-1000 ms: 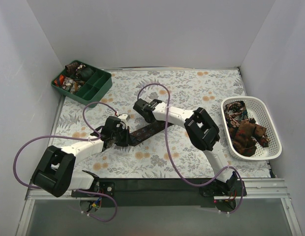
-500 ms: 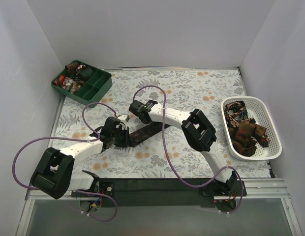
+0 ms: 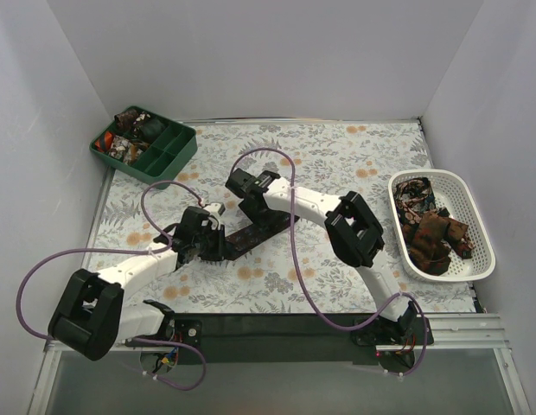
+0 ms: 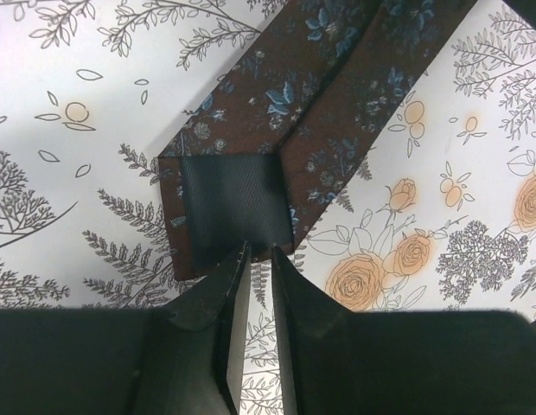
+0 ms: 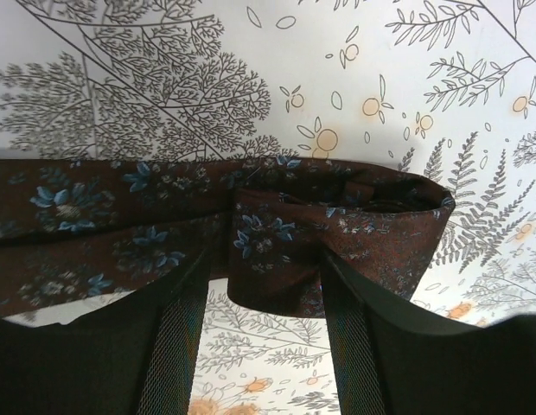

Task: Roll the ties
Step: Roll the tie

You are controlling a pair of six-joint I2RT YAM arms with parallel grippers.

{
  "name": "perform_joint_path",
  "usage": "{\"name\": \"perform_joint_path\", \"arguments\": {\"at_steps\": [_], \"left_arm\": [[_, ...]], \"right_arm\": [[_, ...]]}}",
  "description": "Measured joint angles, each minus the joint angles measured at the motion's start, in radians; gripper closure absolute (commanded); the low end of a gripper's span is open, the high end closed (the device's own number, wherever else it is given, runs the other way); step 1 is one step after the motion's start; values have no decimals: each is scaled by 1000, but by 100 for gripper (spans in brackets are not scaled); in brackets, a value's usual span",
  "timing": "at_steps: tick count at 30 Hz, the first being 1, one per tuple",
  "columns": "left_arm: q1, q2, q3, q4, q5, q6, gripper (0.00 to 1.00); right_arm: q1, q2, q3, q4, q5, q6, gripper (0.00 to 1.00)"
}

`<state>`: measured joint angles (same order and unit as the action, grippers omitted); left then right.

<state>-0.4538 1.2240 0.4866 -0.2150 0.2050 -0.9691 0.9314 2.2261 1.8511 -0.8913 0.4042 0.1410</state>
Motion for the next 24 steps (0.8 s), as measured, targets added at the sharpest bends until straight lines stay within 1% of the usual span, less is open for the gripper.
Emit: {"name": "perform_joint_path", "arguments": {"at_steps": [2,4,6,7,8,9,10,11,12,13,15,16,19,24], "left_arm": [[0,-19,8,-23,-4,1,78],[0,-35,33,-49,-8,2,72],[0,-44,59,-66,-11,6,66],[0,-49,76,-73,-12,11,64],[0,-54,94,-79,-13,14,56],[0,-58,111,-82,-14,24,50],[0,-61,129,-87,-14,32,43],[-2,-62,148,-94,-14,41,30],[-4,-62,166,-98,-14,54,22],[-8,-62,185,-101,-13,70,15],[-23,-55,225,-98,-7,107,2],[-32,-45,248,-96,-5,125,2],[-69,34,332,-77,2,201,2],[-155,221,467,-31,9,346,2]], "right_arm": [[-11,-15,6,1,-42,13,46],[-21,-33,19,2,-75,19,41],[-32,-61,32,5,-101,25,38],[-40,-81,34,8,-113,27,35],[-45,-101,34,10,-122,30,34],[-53,-126,34,10,-134,31,32],[-61,-153,33,12,-148,32,27],[-72,-179,31,16,-163,34,25],[-87,-209,23,26,-179,33,22],[-105,-242,10,37,-197,33,14],[-150,-317,-45,73,-231,32,5],[-175,-356,-83,90,-251,30,2],[-272,-471,-223,153,-316,25,2],[-439,-590,-446,224,-445,28,2]]}}
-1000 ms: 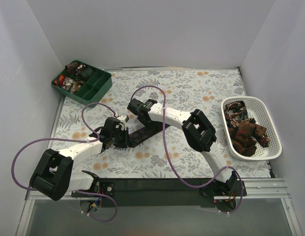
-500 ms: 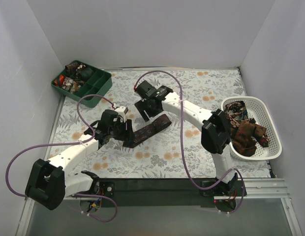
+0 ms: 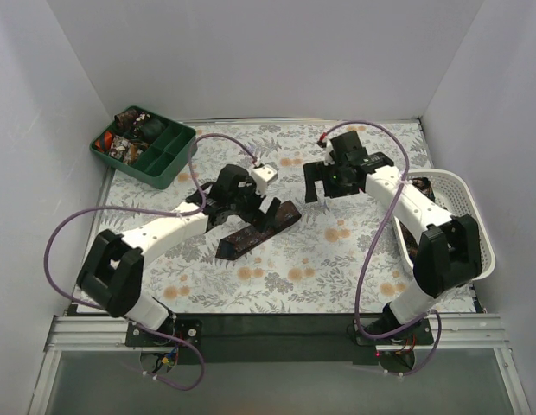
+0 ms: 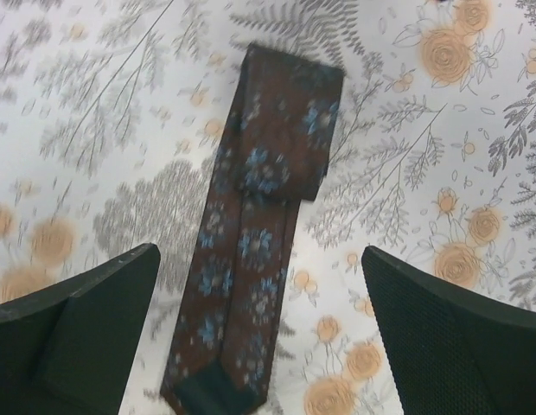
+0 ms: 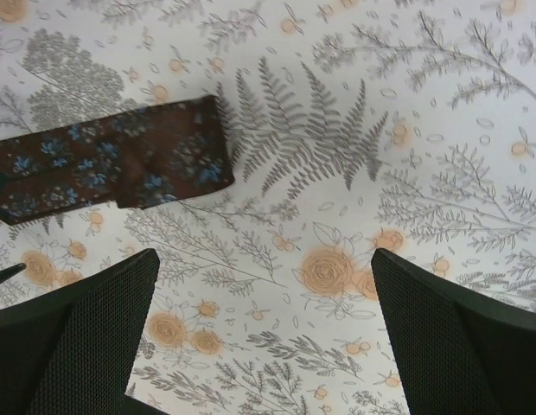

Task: Roll the ties
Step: Roll the tie

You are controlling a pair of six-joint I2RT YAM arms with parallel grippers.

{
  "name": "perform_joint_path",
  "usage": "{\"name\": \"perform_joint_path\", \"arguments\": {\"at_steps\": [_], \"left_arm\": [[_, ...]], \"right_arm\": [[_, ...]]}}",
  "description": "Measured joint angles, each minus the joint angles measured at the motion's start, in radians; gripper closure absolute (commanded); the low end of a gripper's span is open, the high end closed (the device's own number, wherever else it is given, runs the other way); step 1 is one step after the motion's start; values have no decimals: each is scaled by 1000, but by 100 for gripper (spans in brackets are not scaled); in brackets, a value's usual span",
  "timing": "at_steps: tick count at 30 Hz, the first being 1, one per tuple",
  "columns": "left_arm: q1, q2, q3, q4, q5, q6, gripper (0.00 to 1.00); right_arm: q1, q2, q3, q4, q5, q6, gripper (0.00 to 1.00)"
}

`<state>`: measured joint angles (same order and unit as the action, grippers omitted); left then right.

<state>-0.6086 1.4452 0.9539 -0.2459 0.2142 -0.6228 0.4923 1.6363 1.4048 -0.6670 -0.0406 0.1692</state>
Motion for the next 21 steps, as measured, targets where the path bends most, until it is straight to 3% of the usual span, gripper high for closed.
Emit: {"name": "perform_joint_path", "arguments": {"at_steps": [7,18,21], "left_arm": [[-89,275,202,44,10,160,2],[-103,499,325,59,6,254,2],[-107,531,332,68,8,260,7]], "right_arm": [[-173,-103,-208,71,-146,16,2],[-231,-156,-315,156,-269,37,2],[-237,-155,-321,172,-284,40,2]]}}
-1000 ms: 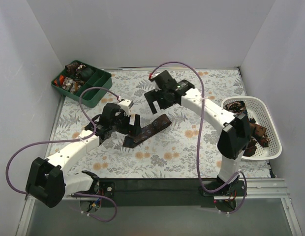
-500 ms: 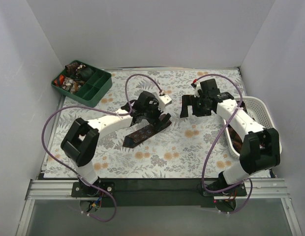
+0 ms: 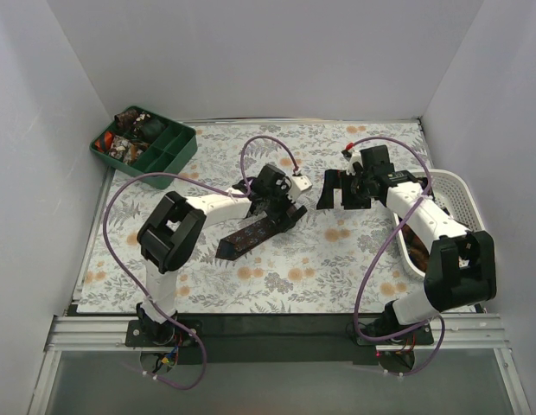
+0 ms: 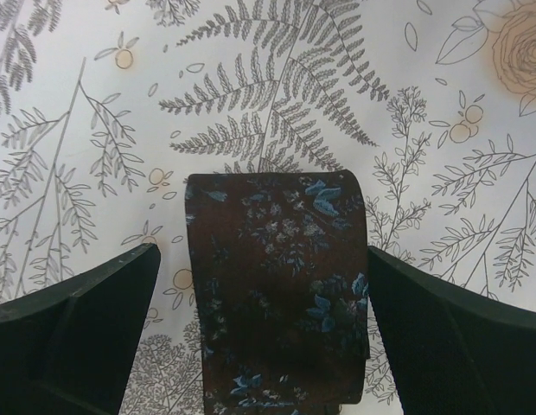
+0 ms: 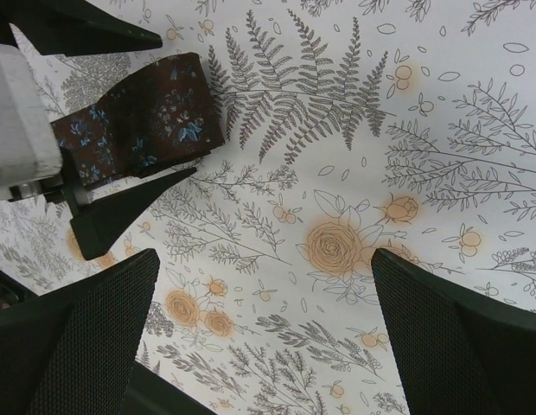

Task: Roll the ties
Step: Roll the tie

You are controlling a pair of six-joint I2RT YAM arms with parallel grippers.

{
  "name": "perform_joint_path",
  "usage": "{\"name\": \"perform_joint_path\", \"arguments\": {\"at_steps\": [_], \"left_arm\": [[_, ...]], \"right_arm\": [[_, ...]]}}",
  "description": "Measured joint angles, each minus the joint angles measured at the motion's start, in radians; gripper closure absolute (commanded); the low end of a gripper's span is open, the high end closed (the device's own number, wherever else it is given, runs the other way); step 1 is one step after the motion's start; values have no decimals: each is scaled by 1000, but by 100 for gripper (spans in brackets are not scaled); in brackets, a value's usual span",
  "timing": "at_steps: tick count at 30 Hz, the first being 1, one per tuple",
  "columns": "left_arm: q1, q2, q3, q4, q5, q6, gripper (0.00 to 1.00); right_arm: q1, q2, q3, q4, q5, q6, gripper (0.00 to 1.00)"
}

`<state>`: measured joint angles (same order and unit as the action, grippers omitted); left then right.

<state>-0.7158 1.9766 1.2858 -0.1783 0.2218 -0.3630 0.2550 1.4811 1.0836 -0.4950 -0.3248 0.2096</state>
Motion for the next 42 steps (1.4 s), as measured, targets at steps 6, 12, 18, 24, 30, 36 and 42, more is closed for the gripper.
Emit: {"name": "perform_joint_path", "arguments": {"at_steps": [6,12,18,24,30,36,42], "left_arm": [[-5,33,0,17,5,3,37],[-6,42,-3,53,19,12,61],[-6,41,-26,102,39,20,48],[-6,9,-66,113,34,16,20],[-3,-104,-93,111,-7,-28,16],[12,-291,-140,154,-46,-145,35],[19,-336,-240,207,-55,-234,56]], "right_arm": [[0,13,-2,30,-30,10,3],[-1,45,-19,72,-63,31,4],[0,71,-42,111,-88,51,4],[-1,97,-52,151,-111,60,4],[-6,166,-25,190,-156,75,8],[-6,264,18,275,-237,110,12],[-3,354,29,362,-317,134,14]]}}
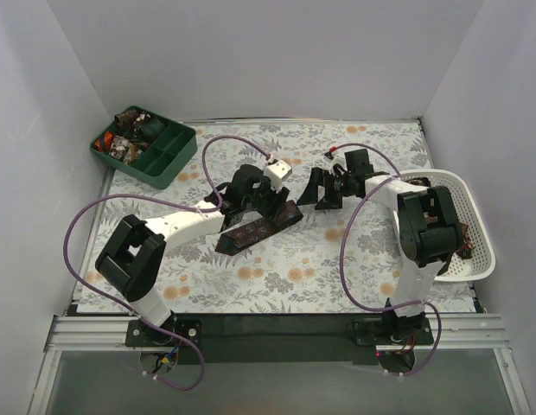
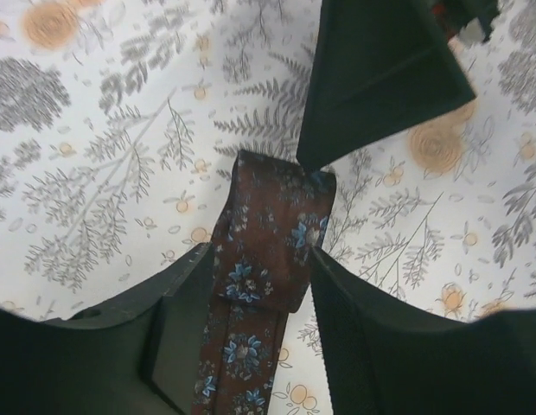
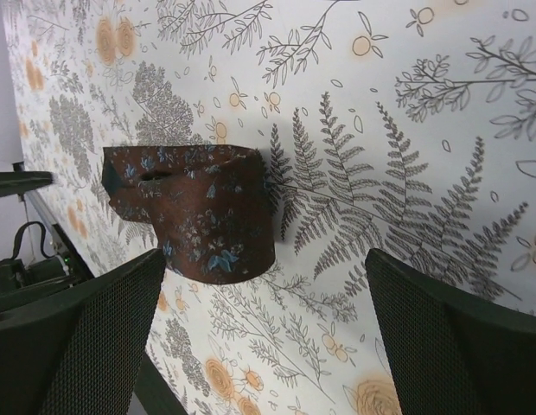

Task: Roll the ties
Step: Roll the tie

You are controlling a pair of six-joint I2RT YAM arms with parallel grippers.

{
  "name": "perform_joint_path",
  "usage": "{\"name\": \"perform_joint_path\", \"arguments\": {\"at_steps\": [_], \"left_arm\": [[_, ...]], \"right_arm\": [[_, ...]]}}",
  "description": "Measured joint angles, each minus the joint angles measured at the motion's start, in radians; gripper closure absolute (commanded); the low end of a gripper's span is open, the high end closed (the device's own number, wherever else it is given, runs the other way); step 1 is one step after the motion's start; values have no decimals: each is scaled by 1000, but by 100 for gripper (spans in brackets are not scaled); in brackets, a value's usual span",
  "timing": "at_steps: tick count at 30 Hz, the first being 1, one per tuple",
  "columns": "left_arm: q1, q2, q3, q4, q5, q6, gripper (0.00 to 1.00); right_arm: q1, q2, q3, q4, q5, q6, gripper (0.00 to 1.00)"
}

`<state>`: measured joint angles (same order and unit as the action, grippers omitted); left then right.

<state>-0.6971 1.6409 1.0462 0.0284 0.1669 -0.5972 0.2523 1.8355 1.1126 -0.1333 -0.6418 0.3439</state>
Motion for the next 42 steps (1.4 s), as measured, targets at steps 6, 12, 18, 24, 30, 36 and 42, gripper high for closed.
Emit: {"name": "perform_joint_path", "arguments": {"at_steps": [6,12,18,24,30,36,42], "left_arm": [[1,79,-36,4,0,-45,63],[6,123,-37,16,0,-62,65],[14,162,-40,53,11,-92,66],[16,172,-51,82,16,-119,66],[19,174,-88,135,24,-161,66],[25,166,-126,190,32,-205,57],[41,71,-183,120,28,-228,43]], "right_arm": [[22,66,0,78,-74,8,15],[47,101,-5,175,-133,28,22],[71,146,-10,241,-193,32,29],[89,148,-49,302,-205,37,45],[89,165,-63,326,-196,51,83],[90,166,-63,323,-190,49,99],[101,143,-24,204,-133,-41,99]]}}
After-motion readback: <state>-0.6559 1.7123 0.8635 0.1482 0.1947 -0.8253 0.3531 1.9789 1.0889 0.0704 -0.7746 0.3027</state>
